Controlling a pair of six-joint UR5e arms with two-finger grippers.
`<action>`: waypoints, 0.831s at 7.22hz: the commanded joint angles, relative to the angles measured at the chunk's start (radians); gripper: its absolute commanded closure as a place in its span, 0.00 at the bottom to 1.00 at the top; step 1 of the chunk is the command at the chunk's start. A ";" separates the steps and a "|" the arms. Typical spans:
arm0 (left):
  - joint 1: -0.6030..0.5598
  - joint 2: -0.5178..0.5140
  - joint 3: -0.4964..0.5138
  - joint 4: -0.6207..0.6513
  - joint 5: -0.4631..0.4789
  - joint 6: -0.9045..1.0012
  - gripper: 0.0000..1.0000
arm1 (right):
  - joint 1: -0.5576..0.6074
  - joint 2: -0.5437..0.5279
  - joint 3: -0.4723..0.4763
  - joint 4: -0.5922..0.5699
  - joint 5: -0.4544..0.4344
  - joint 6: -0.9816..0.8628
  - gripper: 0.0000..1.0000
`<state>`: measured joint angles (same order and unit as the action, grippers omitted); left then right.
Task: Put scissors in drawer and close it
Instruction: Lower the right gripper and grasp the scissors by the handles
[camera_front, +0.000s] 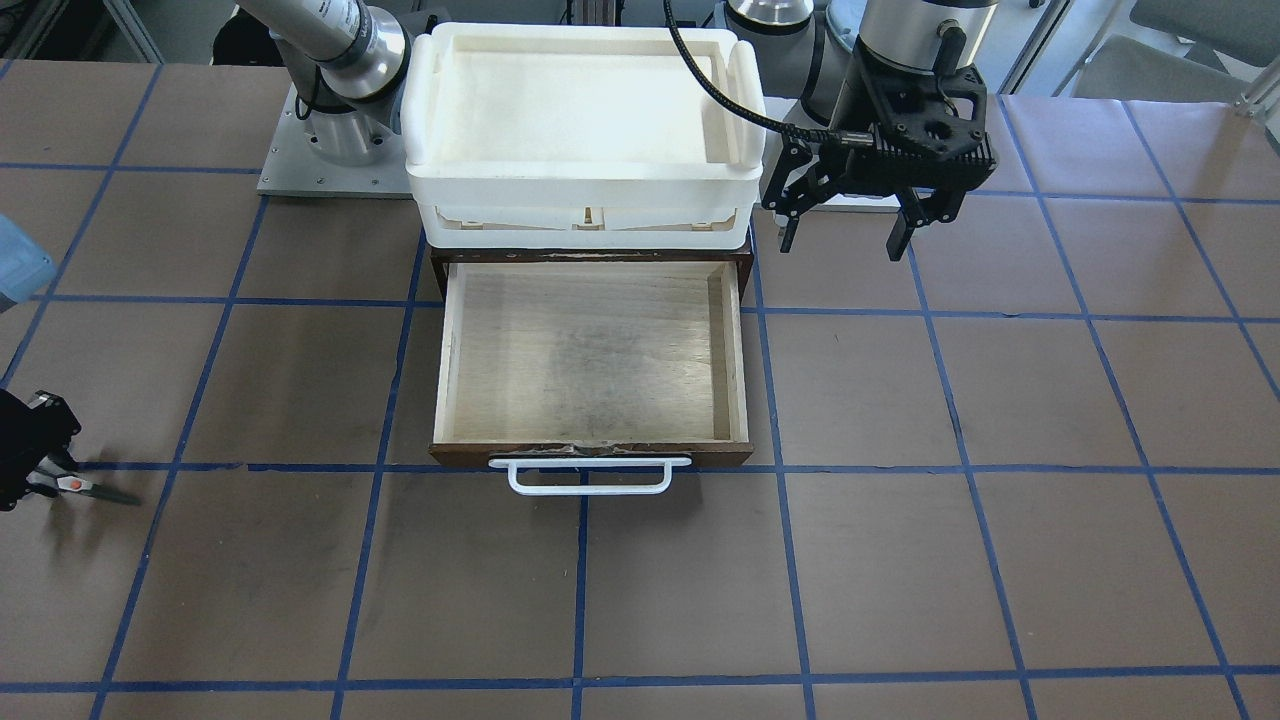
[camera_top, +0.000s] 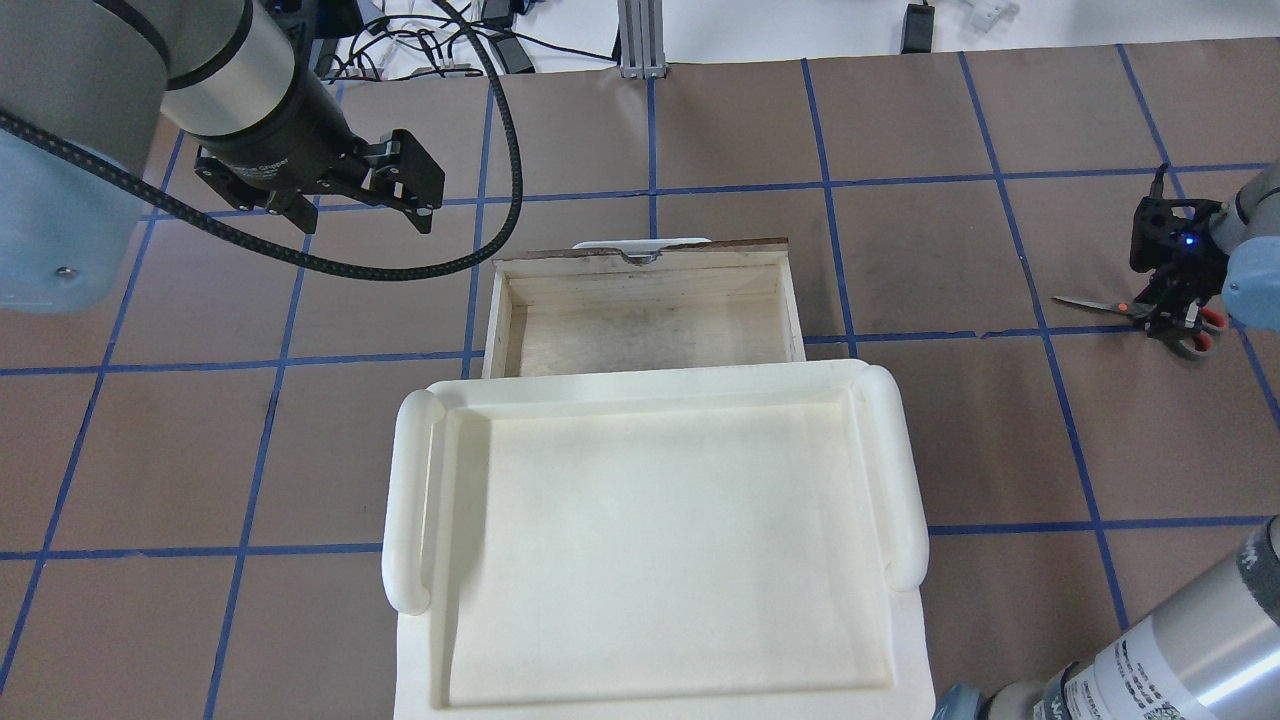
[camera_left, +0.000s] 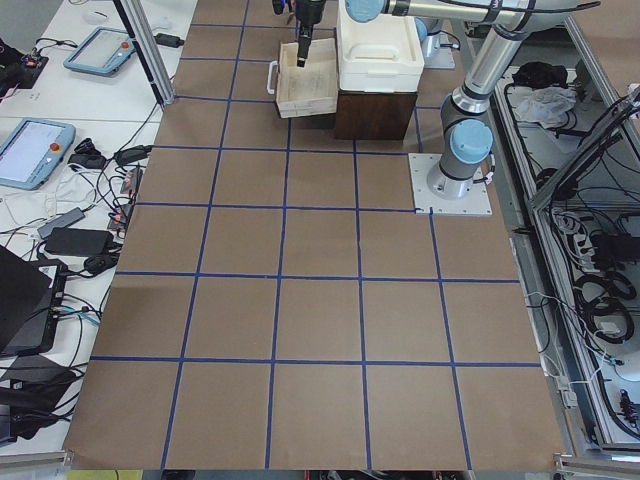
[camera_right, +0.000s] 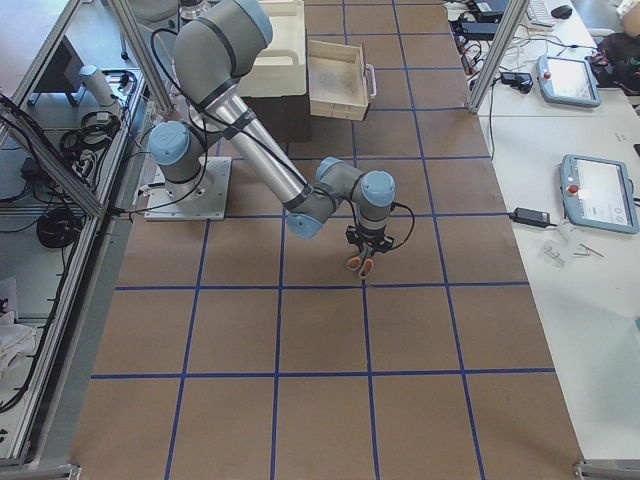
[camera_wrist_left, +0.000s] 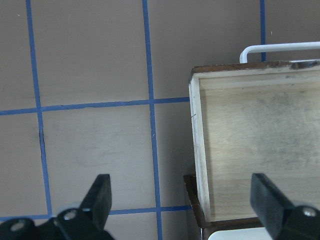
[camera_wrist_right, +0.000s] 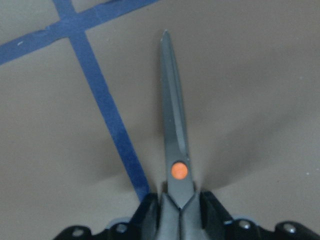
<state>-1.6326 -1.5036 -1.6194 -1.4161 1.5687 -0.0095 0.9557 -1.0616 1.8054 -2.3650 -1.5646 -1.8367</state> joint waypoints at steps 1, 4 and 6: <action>0.000 0.003 0.000 0.008 0.002 0.003 0.00 | -0.002 -0.008 -0.001 0.003 -0.015 -0.013 1.00; 0.000 0.008 0.001 0.008 0.002 0.003 0.00 | 0.011 -0.191 -0.041 0.099 0.000 0.053 1.00; 0.002 0.028 0.003 0.003 0.010 0.002 0.00 | 0.152 -0.271 -0.098 0.215 -0.006 0.071 1.00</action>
<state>-1.6318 -1.4916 -1.6185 -1.4092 1.5721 -0.0104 1.0203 -1.2808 1.7453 -2.2231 -1.5617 -1.7817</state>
